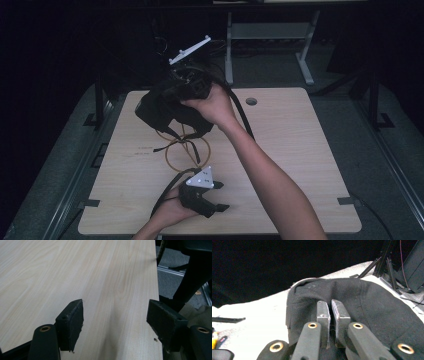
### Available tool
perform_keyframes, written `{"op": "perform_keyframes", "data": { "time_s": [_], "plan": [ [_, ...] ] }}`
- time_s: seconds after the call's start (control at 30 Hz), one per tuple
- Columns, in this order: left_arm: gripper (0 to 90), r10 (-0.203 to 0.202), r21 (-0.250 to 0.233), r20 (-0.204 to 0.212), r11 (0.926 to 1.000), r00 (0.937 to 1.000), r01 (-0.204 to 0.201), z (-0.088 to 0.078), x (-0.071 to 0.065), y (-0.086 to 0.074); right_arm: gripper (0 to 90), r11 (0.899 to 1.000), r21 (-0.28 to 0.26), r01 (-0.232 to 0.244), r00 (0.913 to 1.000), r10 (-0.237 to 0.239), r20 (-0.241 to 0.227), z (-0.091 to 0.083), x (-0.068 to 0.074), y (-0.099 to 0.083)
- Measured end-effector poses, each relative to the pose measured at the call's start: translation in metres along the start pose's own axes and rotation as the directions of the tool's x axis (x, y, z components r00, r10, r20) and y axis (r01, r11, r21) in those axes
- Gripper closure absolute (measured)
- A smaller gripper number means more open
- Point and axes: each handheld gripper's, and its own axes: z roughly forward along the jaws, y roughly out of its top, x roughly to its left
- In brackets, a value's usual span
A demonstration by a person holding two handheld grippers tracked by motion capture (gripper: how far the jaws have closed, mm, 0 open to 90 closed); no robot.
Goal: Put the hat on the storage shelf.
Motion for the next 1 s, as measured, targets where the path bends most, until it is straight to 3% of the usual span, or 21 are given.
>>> {"op": "perform_keyframes", "data": {
  "time_s": [0.07, 0.13, 0.33, 0.4, 0.5, 0.7, 1.0],
  "plan": [
    [29.2, -0.004, -0.002, -0.001, 1.0, 1.0, 0.004, 0.0, 0.0, 0.0, 80.8, 1.0, -0.001, -0.001, 1.0, 0.001, -0.006, 0.006, 0.0, -0.001],
    [29.1, -0.004, -0.007, 0.001, 1.0, 1.0, 0.004, -0.001, 0.001, 0.0, 69.6, 1.0, -0.002, 0.005, 1.0, -0.005, -0.003, 0.009, 0.0, -0.002],
    [29.1, 0.004, -0.012, 0.005, 0.9999, 1.0, -0.004, 0.002, 0.0, 0.0, 56.1, 0.999, -0.028, -0.022, 0.9993, 0.022, -0.031, 0.004, -0.005, -0.012],
    [29.1, 0.016, -0.001, 0.005, 0.9999, 0.9999, -0.016, 0.002, 0.0, 0.0, 54.8, 0.999, -0.032, -0.026, 0.9992, 0.025, -0.031, 0.001, -0.007, -0.016],
    [29.1, -0.007, -0.004, 0.011, 1.0, 0.9999, 0.007, 0.002, -0.002, 0.0, 51.0, 0.998, -0.048, -0.046, 0.9985, 0.044, -0.031, -0.005, -0.009, -0.023],
    [29.0, -0.003, -0.009, 0.008, 1.0, 1.0, 0.003, -0.001, -0.001, -0.001, 46.0, 0.994, -0.091, -0.059, 0.9979, 0.056, -0.031, -0.023, -0.018, -0.036],
    [26.9, -0.013, -0.027, -0.023, 0.9996, 0.9996, 0.012, -0.006, 0.002, -0.003, 39.0, 0.987, -0.139, -0.079, 0.9969, 0.079, -0.007, -0.047, -0.029, -0.058]
  ]
}}
